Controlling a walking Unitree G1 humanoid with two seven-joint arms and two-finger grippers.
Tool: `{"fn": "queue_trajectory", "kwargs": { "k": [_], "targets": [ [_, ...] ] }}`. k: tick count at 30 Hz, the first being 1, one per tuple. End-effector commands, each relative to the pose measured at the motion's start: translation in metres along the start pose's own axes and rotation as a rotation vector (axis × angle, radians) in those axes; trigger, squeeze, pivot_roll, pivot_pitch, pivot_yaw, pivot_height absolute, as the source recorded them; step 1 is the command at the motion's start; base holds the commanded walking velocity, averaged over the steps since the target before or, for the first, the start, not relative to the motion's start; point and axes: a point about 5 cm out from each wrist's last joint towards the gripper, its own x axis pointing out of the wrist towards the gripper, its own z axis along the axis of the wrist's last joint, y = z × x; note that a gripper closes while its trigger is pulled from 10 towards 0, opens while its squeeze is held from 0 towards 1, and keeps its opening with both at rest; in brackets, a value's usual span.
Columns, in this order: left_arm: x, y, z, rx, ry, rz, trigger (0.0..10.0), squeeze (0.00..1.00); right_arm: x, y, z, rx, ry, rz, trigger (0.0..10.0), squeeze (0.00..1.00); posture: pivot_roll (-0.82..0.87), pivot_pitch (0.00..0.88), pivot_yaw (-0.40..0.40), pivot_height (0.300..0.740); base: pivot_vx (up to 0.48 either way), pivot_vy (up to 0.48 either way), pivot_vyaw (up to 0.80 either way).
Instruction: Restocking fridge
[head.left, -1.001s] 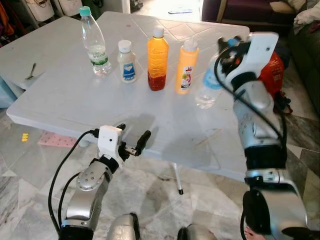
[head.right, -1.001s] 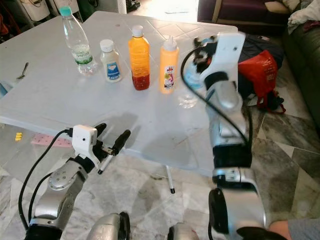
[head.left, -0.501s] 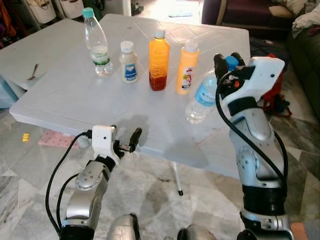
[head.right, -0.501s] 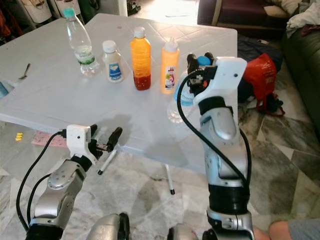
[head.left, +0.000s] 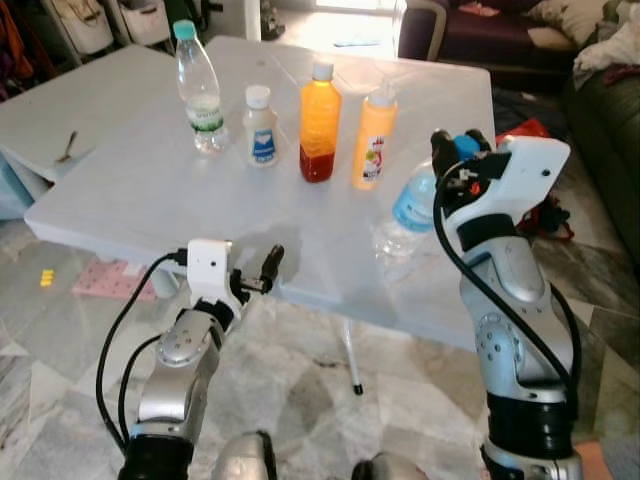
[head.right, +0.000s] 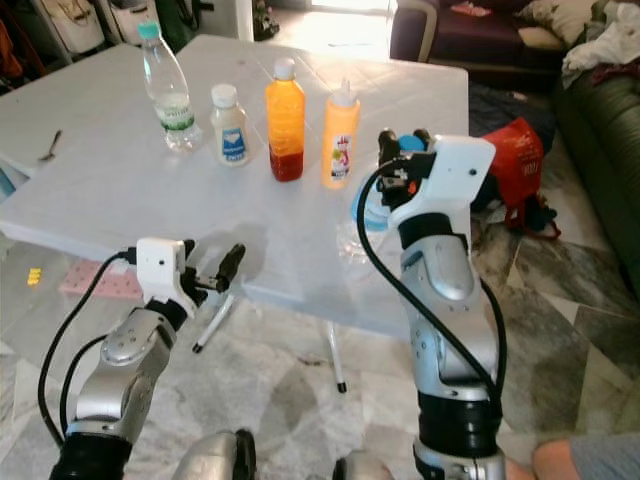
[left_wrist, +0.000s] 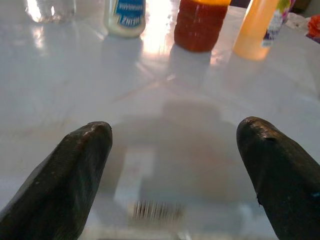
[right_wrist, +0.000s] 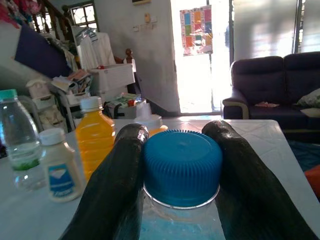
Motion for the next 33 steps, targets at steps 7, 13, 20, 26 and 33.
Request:
{"fn": "queue_trajectory", "kwargs": {
  "k": [7,13,20,26,33],
  "targets": [
    [-0.002,-0.002,-0.003,0.005,0.013,-0.005,10.0,0.0,-0.002,0.004,-0.003,0.016,0.028,0.014,10.0,0.0,-0.02,0.038,-0.003,0.74,-0.307,0.0,0.0],
    [-0.002,-0.001,-0.003,0.008,0.014,-0.002,10.0,0.0,-0.003,0.005,-0.005,0.022,0.04,0.011,10.0,0.0,-0.02,0.039,-0.005,0.74,-0.312,0.0,0.0],
    [-0.007,0.001,-0.011,0.012,0.036,0.0,10.0,0.0,-0.011,0.004,-0.029,0.065,0.112,-0.011,10.0,0.0,-0.01,0.033,-0.004,0.74,-0.3,0.0,0.0],
    [-0.012,0.007,-0.023,0.015,0.073,0.041,10.0,0.0,-0.028,0.009,-0.057,0.065,0.21,0.079,10.0,0.0,0.0,0.027,-0.021,0.74,0.0,0.0,0.27],
    [-0.01,0.011,-0.031,-0.001,0.094,0.05,10.0,0.0,-0.039,0.023,-0.072,0.012,0.243,0.222,10.0,0.0,0.0,0.0,-0.032,0.74,0.0,0.0,0.8]
  ]
}}
